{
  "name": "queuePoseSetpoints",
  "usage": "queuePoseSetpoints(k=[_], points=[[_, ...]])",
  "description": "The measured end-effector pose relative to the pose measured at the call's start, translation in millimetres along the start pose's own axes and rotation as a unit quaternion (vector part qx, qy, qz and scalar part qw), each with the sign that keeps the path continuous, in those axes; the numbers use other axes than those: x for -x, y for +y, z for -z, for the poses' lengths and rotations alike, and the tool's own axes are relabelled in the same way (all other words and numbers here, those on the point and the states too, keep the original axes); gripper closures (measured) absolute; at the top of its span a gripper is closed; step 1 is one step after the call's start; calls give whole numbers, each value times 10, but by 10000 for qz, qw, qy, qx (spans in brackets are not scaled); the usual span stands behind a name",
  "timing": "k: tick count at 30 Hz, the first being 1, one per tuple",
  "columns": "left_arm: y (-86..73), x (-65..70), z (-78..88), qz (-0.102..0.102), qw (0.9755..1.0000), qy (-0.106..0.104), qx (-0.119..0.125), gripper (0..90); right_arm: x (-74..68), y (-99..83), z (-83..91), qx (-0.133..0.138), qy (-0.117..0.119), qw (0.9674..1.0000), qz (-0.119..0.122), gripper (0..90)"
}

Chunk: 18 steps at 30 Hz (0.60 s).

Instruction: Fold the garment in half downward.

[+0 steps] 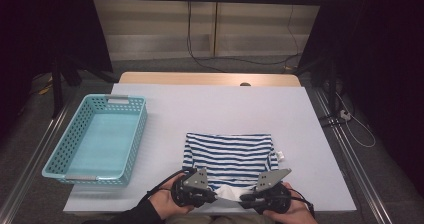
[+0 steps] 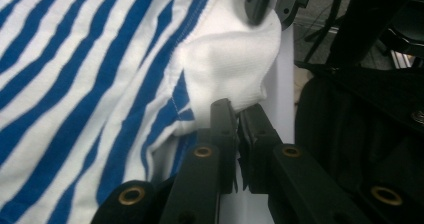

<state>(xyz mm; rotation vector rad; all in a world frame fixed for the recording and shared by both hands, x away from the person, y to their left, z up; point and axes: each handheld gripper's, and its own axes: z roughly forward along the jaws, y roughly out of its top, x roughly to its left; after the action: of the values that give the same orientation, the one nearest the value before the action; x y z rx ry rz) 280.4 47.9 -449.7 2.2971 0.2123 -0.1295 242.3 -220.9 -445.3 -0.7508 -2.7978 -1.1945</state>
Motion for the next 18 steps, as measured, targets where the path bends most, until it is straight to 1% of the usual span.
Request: queuePoseSetpoints(k=[1,2,3,4,5,6,7,8,9,10,11,12,13,14,15,16,17,18], points=[[-13,9,6,71,10000,-28,19,853,-6,-1,-1,2,8,10000,11,714],[-36,7,-16,65,9995,-207,235,850,-22,-1,-1,2,24,10000,5,683],[-32,22,2,57,9999,-102,116,849,-32,-1,0,0,40,10000,4,657],[-35,32,13,100,9999,-24,69,843,-41,0,0,-3,48,10000,-14,634],[-50,19,-5,94,9994,-241,227,833,-43,0,-1,-11,65,10000,13,608],[-53,26,1,142,9994,-237,227,818,-39,3,-1,-9,104,9999,3,562],[-56,28,2,172,9991,-287,250,799,-39,6,-1,13,128,9999,-52,530],[-57,27,1,164,9990,-318,266,772,-36,8,1,19,138,9999,-89,505],[-55,34,12,224,9991,-242,278,732,-34,11,5,50,136,9998,-124,479],[-44,52,35,324,9992,-79,216,709,-30,15,12,104,158,9997,-139,462],[-34,42,61,311,9993,-21,194,685,-29,20,22,160,139,9996,-164,438],[-30,26,75,258,9993,8,259,651,-20,24,31,240,76,9996,-161,407],[-22,0,102,197,9994,33,289,622,-24,29,41,294,46,9993,-241,385],[-17,-23,134,206,9991,61,361,596,-16,33,54,370,-43,9990,-250,357],[-14,-45,161,180,9989,203,372,558,-5,36,72,489,-143,9983,-276,346],[-17,-63,178,248,9983,191,482,535,2,40,88,583,-211,9976,-314,340],[-16,-74,209,295,9981,236,488,518,9,44,104,686,-249,9966,-375,314],[-20,-84,222,351,9973,263,587,495,21,47,118,788,-253,9957,-410,298]])
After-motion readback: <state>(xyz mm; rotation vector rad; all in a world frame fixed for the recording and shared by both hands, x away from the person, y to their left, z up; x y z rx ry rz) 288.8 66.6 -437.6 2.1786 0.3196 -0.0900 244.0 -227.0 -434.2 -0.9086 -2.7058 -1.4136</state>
